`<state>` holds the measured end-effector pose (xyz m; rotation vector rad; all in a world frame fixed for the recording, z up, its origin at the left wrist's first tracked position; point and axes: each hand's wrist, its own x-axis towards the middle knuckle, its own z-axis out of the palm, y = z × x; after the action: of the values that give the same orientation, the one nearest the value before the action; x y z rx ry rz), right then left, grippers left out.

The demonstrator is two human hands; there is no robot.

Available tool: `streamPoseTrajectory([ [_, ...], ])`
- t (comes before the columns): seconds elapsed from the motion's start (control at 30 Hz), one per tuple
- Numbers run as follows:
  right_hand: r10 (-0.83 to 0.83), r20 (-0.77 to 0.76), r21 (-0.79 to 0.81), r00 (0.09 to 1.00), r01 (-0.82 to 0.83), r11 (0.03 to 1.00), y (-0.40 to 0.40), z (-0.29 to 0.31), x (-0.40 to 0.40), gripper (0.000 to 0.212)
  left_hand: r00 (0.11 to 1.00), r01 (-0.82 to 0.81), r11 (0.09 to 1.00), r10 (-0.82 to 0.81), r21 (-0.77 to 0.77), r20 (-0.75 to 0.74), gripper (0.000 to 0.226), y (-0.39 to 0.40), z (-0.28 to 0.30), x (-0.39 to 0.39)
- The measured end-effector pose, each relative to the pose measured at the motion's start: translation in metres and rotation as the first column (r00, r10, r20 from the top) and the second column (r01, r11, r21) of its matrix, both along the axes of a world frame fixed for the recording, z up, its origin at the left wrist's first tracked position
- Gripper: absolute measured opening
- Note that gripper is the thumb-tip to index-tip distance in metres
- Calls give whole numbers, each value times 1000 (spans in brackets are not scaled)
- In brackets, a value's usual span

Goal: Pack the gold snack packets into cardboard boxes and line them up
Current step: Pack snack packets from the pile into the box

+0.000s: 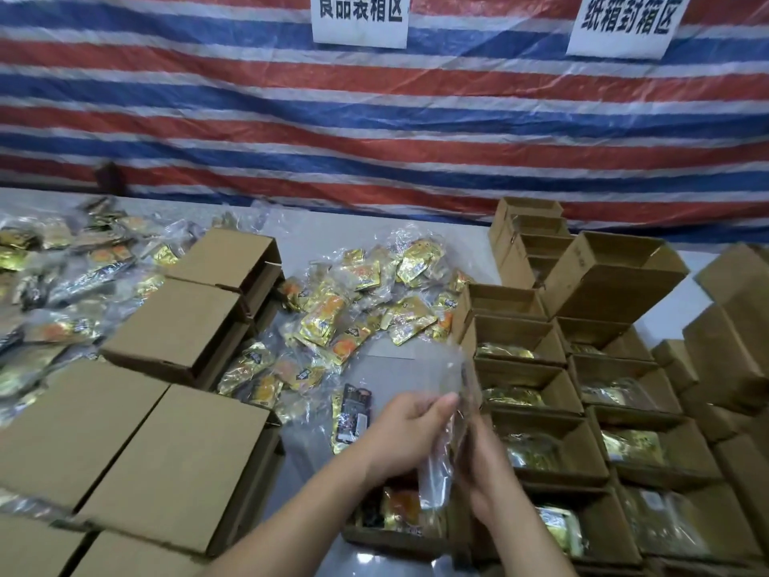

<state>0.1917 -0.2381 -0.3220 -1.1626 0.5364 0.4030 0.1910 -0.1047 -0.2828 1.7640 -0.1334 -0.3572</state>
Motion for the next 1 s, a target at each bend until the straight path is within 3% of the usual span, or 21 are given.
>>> streamPoseTrajectory([
  [0.07,1,0,209,1000,-1,978,0,1,-4,69,991,-133,990,134,53,-24,39,-6,-6,-3],
  [0.17,56,27,300,998,-61,952,0,4,-8,65,951,-303,935,308,182,3,42,-7,-13,-9],
  [0.3,48,9,272,999,-49,961,-2,-3,-12,51,966,-258,806,219,533,137,56,-12,-20,-13],
  [0.37,65,-23,193,998,-60,979,1,-6,-12,49,976,-218,786,179,578,126,46,-15,-26,-13],
  [0.4,81,-35,169,996,-74,983,2,-6,-11,47,985,-173,851,163,496,63,37,-14,-28,-14],
  [0.47,115,-67,140,991,-105,985,-1,-3,-10,41,984,-21,996,37,90,-176,17,-8,-31,-14],
  [0.53,147,-73,47,986,-144,988,-11,-2,-8,44,954,-17,970,-57,-244,-293,18,7,-34,-12],
  [0.6,164,-19,-135,986,-165,977,-26,-3,-5,57,941,-221,951,150,-214,-305,11,27,-43,-7],
  [0.63,215,22,-260,976,-202,944,-32,-2,-4,64,916,-331,938,293,-103,-272,8,38,-52,-4],
  [0.7,461,91,-521,883,-352,777,-37,5,-1,63,895,-399,896,427,196,-129,9,59,-79,-4],
  [0.8,828,3,-762,561,-534,365,-28,14,4,45,958,-200,869,270,453,-96,30,69,-120,-15],
  [0.9,928,-211,-844,307,-537,-14,-14,-3,8,45,951,-158,928,235,339,-199,33,62,-146,-26],
  [1.0,917,-364,-812,166,-539,-224,-1,-31,10,30,930,-237,929,301,283,-211,31,59,-153,-27],
])
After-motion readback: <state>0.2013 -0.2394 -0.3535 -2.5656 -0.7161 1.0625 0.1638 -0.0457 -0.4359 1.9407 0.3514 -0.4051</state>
